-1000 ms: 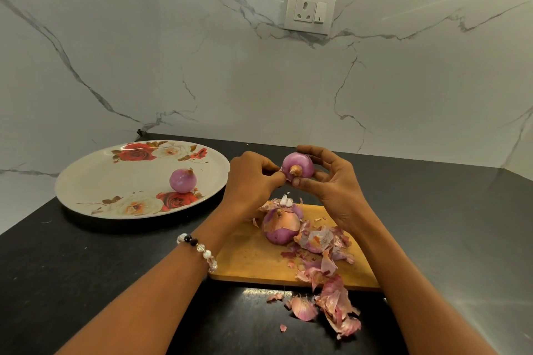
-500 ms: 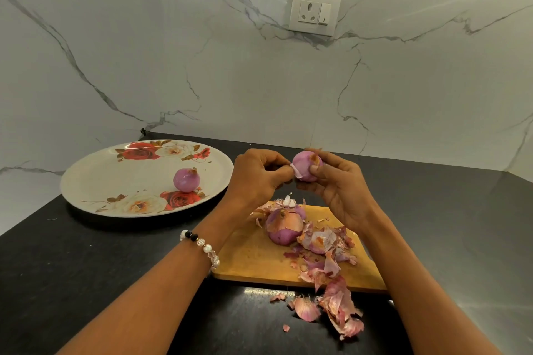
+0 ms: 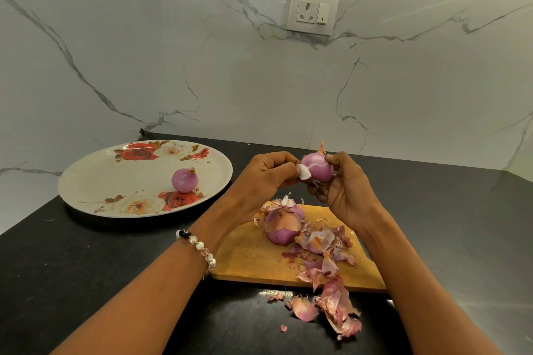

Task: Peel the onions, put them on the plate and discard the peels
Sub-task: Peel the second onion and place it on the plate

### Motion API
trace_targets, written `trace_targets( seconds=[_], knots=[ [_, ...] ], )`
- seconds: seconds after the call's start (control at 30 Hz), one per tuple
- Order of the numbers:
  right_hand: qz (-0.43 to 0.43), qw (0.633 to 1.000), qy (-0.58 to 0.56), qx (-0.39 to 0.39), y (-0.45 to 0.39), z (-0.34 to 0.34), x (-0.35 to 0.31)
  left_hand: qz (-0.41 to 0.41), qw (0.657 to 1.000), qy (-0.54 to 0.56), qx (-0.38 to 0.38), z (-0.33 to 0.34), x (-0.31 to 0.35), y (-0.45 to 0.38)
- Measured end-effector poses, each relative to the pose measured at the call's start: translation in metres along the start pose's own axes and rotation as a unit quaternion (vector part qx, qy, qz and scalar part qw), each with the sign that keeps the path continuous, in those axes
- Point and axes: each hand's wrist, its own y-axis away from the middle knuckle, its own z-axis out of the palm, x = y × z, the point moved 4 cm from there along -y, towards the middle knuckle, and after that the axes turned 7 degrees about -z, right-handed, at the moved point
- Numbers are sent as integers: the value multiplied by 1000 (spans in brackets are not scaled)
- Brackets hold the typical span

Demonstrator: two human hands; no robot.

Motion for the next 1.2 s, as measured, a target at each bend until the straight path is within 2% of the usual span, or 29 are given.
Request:
trace_targets(
  seconds=[0.17, 0.3, 0.43, 0.57, 0.7, 0.83, 1.0, 1.2],
  knots=[
    [0, 998, -51, 30, 0, -1, -1, -32, 999, 27, -3, 1, -4, -2],
    [-5, 994, -78, 81, -1, -9, -3, -48, 994, 96, -7, -4, -5, -4],
    [-24, 992, -57, 113, -4, -19, -8, -79, 992, -60, 72, -14, -10, -5],
    [-52, 995, 28, 79, -3, -12, -5, -60, 959, -265, 86, -10, -13, -1],
    [-95, 988, 113, 41, -4, -8, -3, -42, 942, -315, 104, -11, -11, -2],
    [-105, 986, 128, 4, -6, -6, 0, -40, 963, -242, 109, -13, -10, -3],
    [-119, 983, 127, -57, -5, 2, 2, -94, 987, -111, 74, -12, -12, -2],
    [-132, 983, 106, -69, -5, 3, 4, -90, 990, -80, 76, -13, -12, -1]
  ],
)
